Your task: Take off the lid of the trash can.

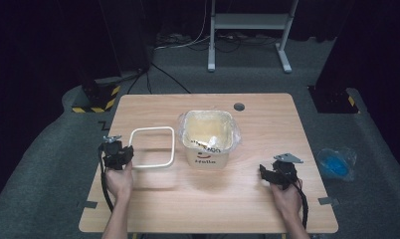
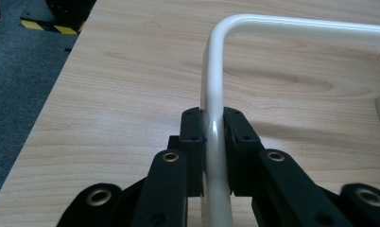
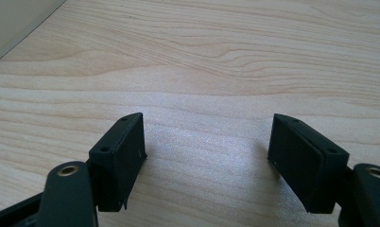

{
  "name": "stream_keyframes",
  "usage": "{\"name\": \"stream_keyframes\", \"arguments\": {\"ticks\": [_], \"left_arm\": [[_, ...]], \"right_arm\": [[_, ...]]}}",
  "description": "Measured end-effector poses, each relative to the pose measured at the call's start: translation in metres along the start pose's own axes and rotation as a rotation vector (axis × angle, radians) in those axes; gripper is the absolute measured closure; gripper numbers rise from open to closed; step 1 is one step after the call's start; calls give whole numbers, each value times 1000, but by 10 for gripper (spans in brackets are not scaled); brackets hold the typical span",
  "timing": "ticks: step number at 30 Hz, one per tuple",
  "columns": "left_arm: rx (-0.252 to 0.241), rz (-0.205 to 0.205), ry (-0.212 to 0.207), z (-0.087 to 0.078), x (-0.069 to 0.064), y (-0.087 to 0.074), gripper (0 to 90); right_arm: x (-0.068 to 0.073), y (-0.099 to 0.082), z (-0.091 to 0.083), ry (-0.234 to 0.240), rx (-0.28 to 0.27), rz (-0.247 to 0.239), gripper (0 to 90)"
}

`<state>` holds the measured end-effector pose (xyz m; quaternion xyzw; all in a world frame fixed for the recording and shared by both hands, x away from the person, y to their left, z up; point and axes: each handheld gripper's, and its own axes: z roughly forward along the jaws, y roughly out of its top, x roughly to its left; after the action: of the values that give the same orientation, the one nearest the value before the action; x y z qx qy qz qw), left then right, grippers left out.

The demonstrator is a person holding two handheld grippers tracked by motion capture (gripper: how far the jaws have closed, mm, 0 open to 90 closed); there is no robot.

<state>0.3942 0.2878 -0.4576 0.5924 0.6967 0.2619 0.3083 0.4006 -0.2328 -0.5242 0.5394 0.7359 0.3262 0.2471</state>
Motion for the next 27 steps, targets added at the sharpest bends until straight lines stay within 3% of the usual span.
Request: {"name": "stream_keyframes", "arguments": {"ticks": [6, 14, 27], "left_arm": [[4, -1, 1, 5, -2, -4, 791], [-3, 39, 18, 11, -12, -9, 791], [5, 53, 12, 17, -21, -10, 789]], "right_arm": [[0, 0, 0, 0, 0, 0, 277], [0, 0, 0, 0, 0, 0, 277], [0, 0, 0, 0, 0, 0, 277]]}}
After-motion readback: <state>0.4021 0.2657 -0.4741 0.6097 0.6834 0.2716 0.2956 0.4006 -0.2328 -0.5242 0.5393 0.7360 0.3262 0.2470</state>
